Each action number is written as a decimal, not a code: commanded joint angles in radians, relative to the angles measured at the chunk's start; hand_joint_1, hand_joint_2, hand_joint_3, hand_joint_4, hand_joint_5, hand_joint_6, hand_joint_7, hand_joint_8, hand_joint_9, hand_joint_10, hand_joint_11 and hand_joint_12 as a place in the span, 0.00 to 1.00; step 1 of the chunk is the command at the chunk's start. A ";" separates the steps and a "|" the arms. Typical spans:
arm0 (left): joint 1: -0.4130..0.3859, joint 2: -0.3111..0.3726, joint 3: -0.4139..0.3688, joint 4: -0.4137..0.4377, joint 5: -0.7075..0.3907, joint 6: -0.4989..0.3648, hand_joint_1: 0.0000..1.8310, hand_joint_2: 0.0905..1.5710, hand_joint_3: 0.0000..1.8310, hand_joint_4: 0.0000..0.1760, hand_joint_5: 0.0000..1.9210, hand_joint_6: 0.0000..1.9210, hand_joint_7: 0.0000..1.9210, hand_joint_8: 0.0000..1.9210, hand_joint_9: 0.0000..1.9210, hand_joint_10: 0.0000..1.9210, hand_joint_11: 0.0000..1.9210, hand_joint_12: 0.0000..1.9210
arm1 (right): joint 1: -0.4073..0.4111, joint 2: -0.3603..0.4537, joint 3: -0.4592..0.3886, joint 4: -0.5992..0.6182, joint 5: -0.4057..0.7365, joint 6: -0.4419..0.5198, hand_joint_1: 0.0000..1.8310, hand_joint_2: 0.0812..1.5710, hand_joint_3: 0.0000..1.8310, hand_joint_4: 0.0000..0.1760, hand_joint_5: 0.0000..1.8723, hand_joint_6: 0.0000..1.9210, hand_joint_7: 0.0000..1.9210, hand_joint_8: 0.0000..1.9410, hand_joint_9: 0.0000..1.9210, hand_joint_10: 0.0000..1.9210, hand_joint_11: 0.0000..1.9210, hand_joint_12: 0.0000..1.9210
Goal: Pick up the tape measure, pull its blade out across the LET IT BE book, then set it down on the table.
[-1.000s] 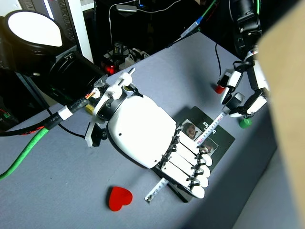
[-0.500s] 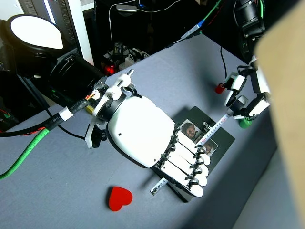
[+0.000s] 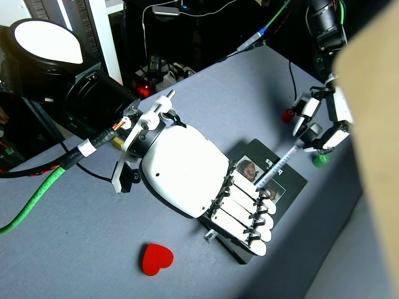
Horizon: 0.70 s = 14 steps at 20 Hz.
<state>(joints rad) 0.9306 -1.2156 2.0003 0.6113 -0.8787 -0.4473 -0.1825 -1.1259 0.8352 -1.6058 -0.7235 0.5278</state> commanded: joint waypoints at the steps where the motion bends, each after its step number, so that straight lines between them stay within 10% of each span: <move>1: -0.004 -0.005 0.018 -0.075 -0.080 -0.015 0.76 0.67 0.00 0.00 0.51 0.40 0.53 0.44 0.54 0.59 0.54 0.48 | 0.007 0.003 -0.002 -0.074 -0.019 0.007 0.10 0.68 0.00 0.00 0.01 0.00 0.02 0.00 0.00 0.00 0.03 0.04; 14: 0.035 -0.074 0.162 -0.033 -0.187 -0.070 0.76 0.67 0.00 0.00 0.48 0.41 0.55 0.43 0.53 0.60 0.54 0.48 | 0.005 0.002 -0.002 -0.077 -0.019 0.007 0.14 0.66 0.00 0.00 0.02 0.00 0.03 0.00 0.01 0.00 0.00 0.12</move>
<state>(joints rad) 0.9695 -1.2903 2.1536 0.6601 -0.9974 -0.5068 -0.1825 -1.1263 0.8352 -1.6089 -0.7193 0.5278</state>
